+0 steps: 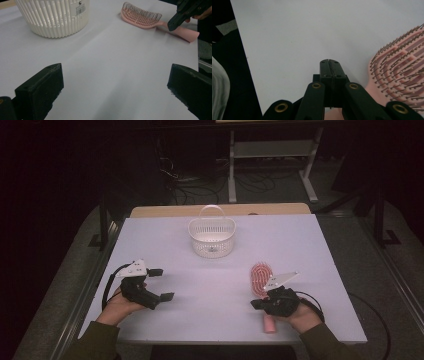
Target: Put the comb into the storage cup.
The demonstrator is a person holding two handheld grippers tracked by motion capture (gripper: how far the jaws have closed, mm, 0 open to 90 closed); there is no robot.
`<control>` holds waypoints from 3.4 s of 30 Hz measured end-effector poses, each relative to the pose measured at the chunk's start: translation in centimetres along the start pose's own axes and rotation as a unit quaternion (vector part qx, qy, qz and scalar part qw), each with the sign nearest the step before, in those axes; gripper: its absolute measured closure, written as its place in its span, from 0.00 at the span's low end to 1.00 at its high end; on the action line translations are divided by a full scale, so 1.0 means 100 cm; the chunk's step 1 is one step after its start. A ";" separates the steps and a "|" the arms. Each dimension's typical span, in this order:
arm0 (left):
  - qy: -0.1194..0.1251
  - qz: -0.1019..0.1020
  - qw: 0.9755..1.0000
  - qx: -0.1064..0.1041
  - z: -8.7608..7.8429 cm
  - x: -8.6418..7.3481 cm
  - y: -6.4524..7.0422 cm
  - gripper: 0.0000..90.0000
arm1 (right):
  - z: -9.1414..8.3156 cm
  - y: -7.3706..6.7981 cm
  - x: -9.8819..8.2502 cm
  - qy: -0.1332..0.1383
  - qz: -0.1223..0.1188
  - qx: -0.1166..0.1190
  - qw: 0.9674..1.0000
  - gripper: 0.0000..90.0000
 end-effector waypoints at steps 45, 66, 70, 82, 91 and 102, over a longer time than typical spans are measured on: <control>0.001 -0.001 1.000 0.002 0.000 0.000 -0.001 0.00 | -0.005 0.008 -0.010 -0.046 0.017 -0.019 0.999 0.99; 0.002 0.000 1.000 0.002 0.001 0.001 -0.002 0.00 | -0.020 0.016 -0.018 -0.055 0.039 -0.055 0.996 0.99; 0.002 0.000 1.000 0.002 0.001 0.001 -0.002 0.00 | -0.025 0.019 -0.021 -0.058 0.048 -0.067 0.995 0.99; 0.001 0.000 1.000 0.001 0.001 0.002 -0.002 0.00 | -0.037 0.027 -0.027 -0.062 0.061 -0.088 0.992 0.99; 0.001 0.000 1.000 0.001 0.001 0.002 -0.002 0.00 | -0.046 0.035 -0.033 -0.058 0.072 -0.105 0.990 0.99; 0.002 0.001 1.000 0.001 0.001 0.002 -0.001 0.00 | -0.050 0.040 -0.036 -0.049 0.075 -0.104 0.990 0.99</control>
Point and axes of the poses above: each handheld gripper's, and its own axes: z roughly forward along the jaws, x roughly out of its top, y roughly to its right, the point moved 1 cm from there along z, roughly forward along the jaws, and after that the axes turned 13 degrees about x, right-handed, at the moved point
